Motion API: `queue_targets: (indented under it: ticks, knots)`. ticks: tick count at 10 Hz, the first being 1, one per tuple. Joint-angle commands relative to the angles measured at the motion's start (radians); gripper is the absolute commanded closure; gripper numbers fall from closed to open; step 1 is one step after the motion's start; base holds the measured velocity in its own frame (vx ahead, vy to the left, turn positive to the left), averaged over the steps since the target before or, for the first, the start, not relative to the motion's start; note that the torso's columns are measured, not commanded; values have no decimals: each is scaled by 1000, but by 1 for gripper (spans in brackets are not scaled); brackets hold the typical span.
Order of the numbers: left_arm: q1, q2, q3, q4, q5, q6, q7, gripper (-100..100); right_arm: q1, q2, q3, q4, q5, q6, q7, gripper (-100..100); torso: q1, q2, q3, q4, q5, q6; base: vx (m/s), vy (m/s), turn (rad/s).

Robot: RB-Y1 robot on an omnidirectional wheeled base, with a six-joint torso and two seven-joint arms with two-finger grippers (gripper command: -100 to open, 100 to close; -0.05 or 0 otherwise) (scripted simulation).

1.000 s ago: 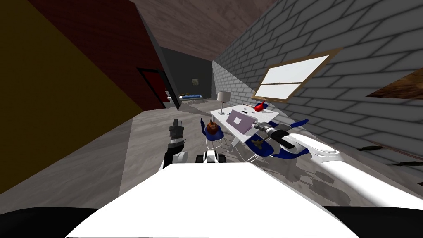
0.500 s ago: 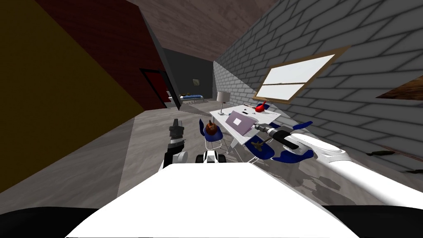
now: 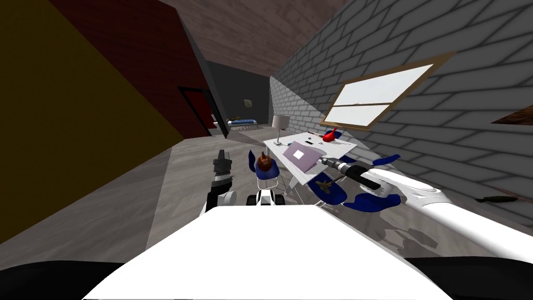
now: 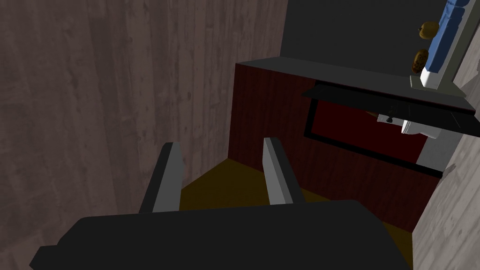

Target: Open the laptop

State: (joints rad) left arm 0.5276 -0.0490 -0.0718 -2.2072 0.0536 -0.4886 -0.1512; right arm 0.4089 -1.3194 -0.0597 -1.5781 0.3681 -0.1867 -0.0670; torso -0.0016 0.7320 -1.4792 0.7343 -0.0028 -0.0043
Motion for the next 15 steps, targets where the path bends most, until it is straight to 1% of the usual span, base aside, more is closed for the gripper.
queue_targets:
  ticks: [1, 3, 4, 5, 7, 8, 10, 13, 15]
  knots:
    - [0, 0, 0, 0, 0, 0, 0, 0, 34, 5, 29, -11, -42, -30, -61, 100, -2, -2, -1, -2, -2, -1, 61, -138, 55]
    - [0, 0, 0, 0, 0, 0, 0, 0, 52, 1, 50, -15, -72, -47, -104, 100, -2, -2, -1, -3, -4, 0, 54, -118, 58]
    - [0, 0, 0, 0, 0, 0, 0, 0, 52, 1, 50, -15, -72, -47, -104, 100, 0, -2, -1, -4, -4, -1, 33, -68, 2]
    - [0, 0, 0, 0, 0, 0, 0, 0, 61, -1, 60, -17, -88, -55, -125, 100, 3, -1, 0, -3, -3, -1, 20, -55, 30]
    - [0, 0, 0, 0, 0, 0, 0, 0, 79, -5, 82, -21, -118, -73, -168, 100, 1, 1, 1, 0, -1, 1, 38, -69, 58]
    - [0, 0, 0, 0, 0, 0, 0, 0, 69, -40, 67, -23, -117, -66, -173, -100, -1, 1, 0, 1, 0, 1, 25, -27, -45]
    - [0, 0, 0, 0, 0, 0, 0, 0, 77, -77, 55, -43, -127, -62, -195, -100, 6, 7, 4, 4, 4, 4, 12, 25, -97]
    - [0, 0, 0, 0, 0, 0, 0, 0, 88, -132, 38, -72, -141, -56, -227, -100, 1, 7, 4, 4, 3, 4, 8, 14, -57]
    - [0, 0, 0, 0, 0, 0, 0, 0, 96, -168, 26, -92, -151, -52, -249, -100, 1, 6, 3, 4, 3, 4, 12, 15, -53]
